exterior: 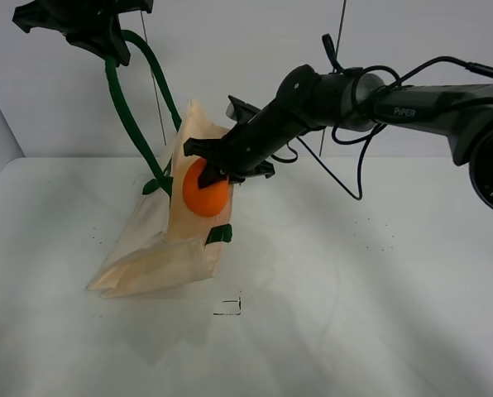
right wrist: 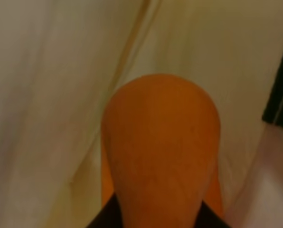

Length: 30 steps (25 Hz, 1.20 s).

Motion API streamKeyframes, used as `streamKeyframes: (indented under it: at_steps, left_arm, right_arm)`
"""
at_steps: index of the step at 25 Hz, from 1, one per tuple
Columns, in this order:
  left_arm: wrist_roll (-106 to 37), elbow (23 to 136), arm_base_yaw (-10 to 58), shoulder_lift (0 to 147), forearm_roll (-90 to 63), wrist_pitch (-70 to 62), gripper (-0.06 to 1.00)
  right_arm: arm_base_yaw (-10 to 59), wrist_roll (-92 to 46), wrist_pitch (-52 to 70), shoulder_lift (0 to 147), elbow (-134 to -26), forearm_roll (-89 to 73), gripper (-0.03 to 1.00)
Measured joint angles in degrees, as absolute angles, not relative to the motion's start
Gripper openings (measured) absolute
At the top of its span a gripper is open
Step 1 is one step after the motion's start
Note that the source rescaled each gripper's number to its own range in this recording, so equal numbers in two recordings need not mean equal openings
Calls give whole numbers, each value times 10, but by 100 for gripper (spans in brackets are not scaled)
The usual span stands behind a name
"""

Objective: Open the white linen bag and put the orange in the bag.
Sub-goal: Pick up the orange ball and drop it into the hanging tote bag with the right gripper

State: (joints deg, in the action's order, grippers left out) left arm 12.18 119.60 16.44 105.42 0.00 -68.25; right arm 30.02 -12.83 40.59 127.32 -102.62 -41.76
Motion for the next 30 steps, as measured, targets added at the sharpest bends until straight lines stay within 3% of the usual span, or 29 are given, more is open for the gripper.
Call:
streamKeyframes:
  at_steps: [15, 17, 20, 22, 25, 30]
  left_arm:
    - [122, 1196, 164, 1054, 0, -682, 0]
    - [122, 1196, 164, 1054, 0, -682, 0]
    - [122, 1196, 164, 1054, 0, -682, 0]
    - [120, 1196, 164, 1054, 0, -682, 0]
    - [120, 1196, 164, 1054, 0, -682, 0]
    - [120, 1196, 164, 1054, -4, -682, 0]
  right_arm:
    - [300, -130, 395, 1284, -1042, -468, 1]
    - [300, -131, 395, 1286, -1042, -467, 13]
    - [300, -145, 394, 1289, -1042, -463, 71]
    - [300, -156, 394, 1289, -1043, -452, 89]
    - [300, -141, 424, 1289, -1066, -394, 98]
    - [300, -23, 551, 1288, -1151, -175, 100]
